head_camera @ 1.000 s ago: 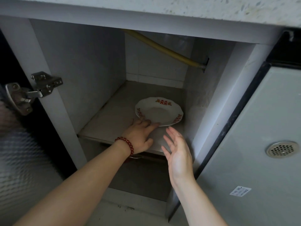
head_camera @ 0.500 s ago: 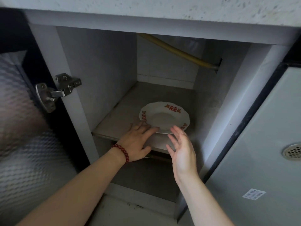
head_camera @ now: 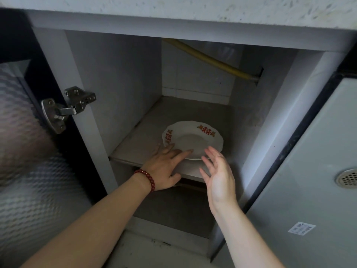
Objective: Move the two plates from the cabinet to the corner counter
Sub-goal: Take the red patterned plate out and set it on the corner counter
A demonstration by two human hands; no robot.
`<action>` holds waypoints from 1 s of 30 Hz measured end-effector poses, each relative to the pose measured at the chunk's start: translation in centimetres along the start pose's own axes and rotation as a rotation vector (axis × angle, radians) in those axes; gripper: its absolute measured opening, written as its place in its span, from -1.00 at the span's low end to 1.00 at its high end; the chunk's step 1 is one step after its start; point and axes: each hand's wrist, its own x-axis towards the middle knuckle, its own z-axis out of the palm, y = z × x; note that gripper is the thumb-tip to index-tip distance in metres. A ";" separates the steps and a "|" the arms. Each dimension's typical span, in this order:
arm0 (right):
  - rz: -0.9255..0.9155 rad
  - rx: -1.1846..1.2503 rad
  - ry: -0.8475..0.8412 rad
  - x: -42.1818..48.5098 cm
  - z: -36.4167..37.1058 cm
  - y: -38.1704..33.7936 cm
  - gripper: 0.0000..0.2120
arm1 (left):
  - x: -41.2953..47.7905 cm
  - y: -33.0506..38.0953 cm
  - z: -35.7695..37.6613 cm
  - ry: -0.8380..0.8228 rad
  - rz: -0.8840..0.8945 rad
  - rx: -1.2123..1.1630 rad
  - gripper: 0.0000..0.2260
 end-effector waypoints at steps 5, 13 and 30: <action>0.009 -0.024 0.016 -0.1 0.2 0.4 -0.74 | -2.1 -1.1 -0.2 0.024 -0.028 -0.014 -0.32; 0.021 -0.035 0.045 0.1 1.1 0.6 -0.76 | -5.3 -2.0 -0.6 0.062 -0.120 -0.022 -0.34; 0.064 -0.156 0.300 3.3 1.5 1.6 -0.70 | -1.1 -1.6 -4.1 0.352 -0.653 -1.369 -0.44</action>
